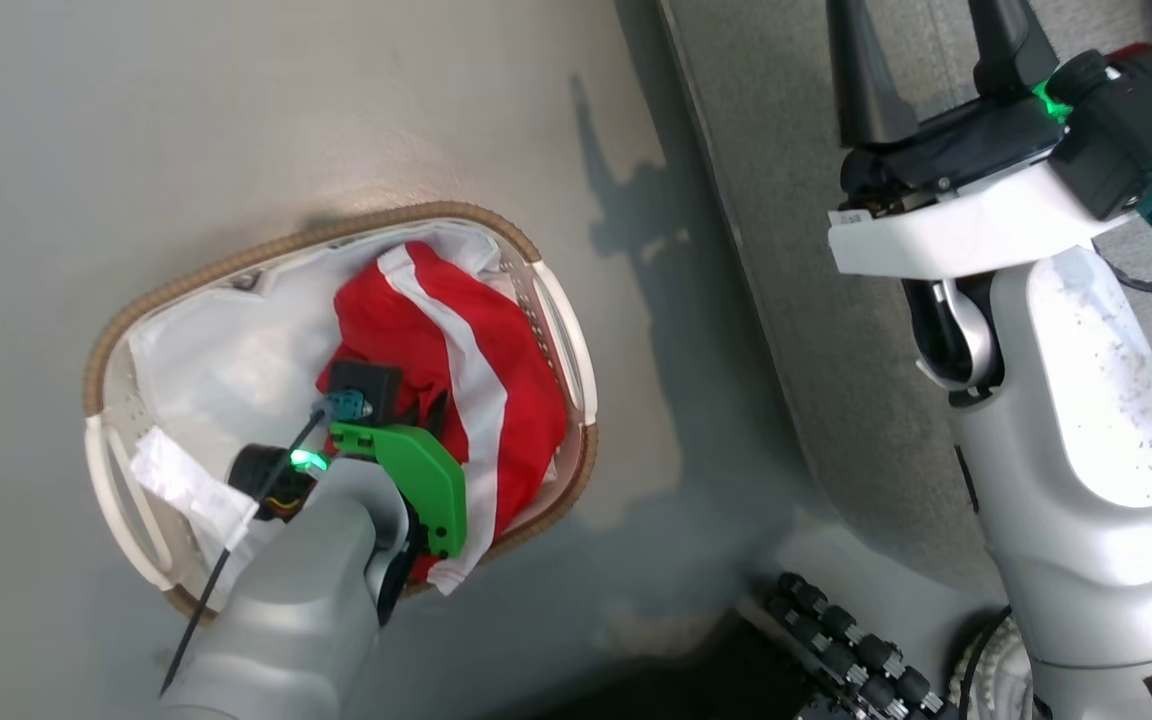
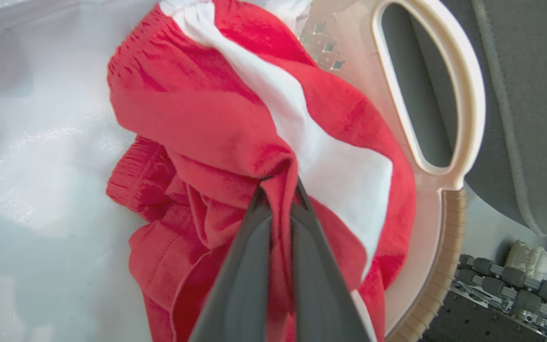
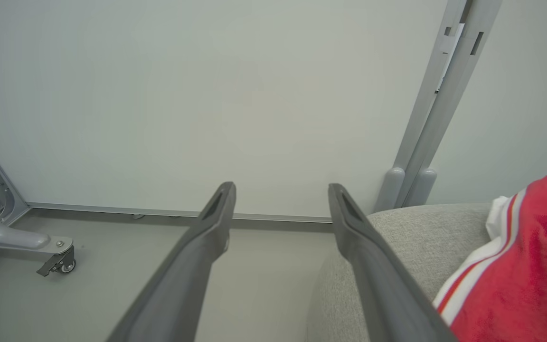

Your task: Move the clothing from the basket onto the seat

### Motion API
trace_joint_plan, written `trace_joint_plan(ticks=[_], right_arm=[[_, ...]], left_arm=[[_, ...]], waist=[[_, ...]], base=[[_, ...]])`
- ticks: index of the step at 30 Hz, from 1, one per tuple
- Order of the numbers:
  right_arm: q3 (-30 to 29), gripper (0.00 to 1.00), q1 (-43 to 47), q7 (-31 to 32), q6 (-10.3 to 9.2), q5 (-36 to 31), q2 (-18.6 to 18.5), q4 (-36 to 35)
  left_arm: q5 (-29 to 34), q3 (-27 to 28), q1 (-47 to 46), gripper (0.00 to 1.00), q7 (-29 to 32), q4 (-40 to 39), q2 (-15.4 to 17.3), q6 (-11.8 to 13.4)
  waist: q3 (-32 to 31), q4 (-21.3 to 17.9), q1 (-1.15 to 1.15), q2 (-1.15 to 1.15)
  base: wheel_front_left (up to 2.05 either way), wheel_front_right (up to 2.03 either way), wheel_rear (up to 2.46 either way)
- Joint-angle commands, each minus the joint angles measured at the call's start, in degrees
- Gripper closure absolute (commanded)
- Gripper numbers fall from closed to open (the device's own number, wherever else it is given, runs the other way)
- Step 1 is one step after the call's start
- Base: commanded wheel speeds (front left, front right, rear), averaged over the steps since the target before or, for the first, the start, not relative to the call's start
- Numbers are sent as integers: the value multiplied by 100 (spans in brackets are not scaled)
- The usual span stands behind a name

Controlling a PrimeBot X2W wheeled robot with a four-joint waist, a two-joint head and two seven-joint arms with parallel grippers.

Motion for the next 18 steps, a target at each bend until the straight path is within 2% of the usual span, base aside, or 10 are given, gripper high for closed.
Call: trace_joint_plan(ticks=[1, 11, 18], right_arm=[[-11, 0, 123, -10, -8, -49, -18, 39], [-96, 0, 655, -10, -8, -210, -20, 361], [-163, 0, 996, -9, -8, -281, -20, 519]], left_arm=[[-88, -29, 112, 100, -65, -58, 30, -11], [-423, -177, 553, 100, -360, -486, 29, -11], [82, 562, 834, 100, -353, -1242, 82, 47]], waist=[[-397, 156, 0, 0], [-1296, 562, 0, 0], [-1842, 767, 0, 0]], base=[[0, 0, 0], [0, 0, 0], [0, 0, 0]])
